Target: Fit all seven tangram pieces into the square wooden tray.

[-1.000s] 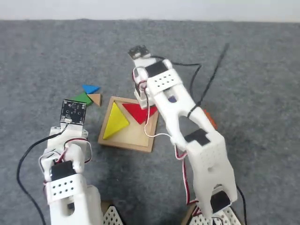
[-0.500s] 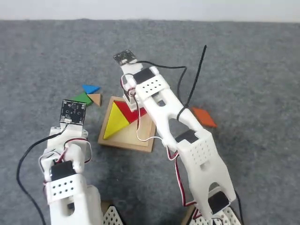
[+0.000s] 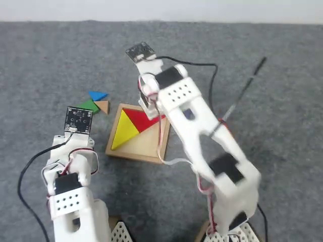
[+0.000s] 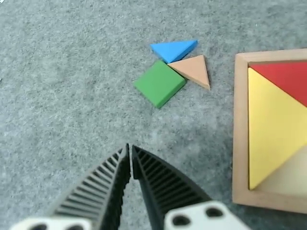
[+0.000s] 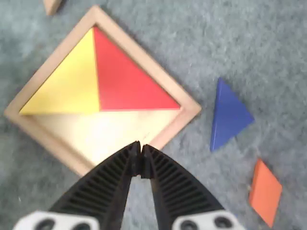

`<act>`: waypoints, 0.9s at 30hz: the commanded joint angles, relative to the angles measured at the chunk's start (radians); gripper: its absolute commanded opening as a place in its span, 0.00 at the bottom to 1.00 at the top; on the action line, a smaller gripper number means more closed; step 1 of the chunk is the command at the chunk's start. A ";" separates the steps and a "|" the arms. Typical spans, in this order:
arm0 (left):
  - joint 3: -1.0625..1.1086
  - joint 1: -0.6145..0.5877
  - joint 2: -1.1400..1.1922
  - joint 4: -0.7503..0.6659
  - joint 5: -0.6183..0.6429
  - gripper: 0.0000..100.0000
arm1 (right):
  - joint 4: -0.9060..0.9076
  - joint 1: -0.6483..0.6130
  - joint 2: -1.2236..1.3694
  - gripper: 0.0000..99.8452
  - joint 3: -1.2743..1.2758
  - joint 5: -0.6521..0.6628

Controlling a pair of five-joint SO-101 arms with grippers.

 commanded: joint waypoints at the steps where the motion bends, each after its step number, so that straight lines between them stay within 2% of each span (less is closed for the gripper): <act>1: -0.010 -0.005 -0.020 -0.028 0.000 0.01 | -0.206 0.012 -0.352 0.01 0.359 0.021; 6: -0.010 -0.003 -0.020 -0.028 0.000 0.01 | -0.568 0.019 -0.694 0.01 0.867 0.029; 11: -0.019 -0.006 -0.020 -0.035 0.055 0.02 | -0.811 0.076 -0.964 0.01 1.186 0.250; 13: -0.036 -0.008 -0.012 -0.061 0.084 0.02 | -0.834 0.104 -1.050 0.01 1.249 0.308; 18: -0.139 -0.003 -0.009 -0.032 0.173 0.02 | -0.837 0.105 -1.199 0.01 1.324 0.206; 21: -0.229 0.005 0.015 0.028 0.229 0.02 | -0.840 0.107 -1.237 0.01 1.355 0.204; 24: -0.337 0.057 0.143 0.064 0.245 0.02 | -0.840 0.104 -1.250 0.01 1.373 0.199; 27: -0.484 0.103 0.373 0.089 0.244 0.02 | -0.840 0.104 -1.257 0.01 1.381 0.199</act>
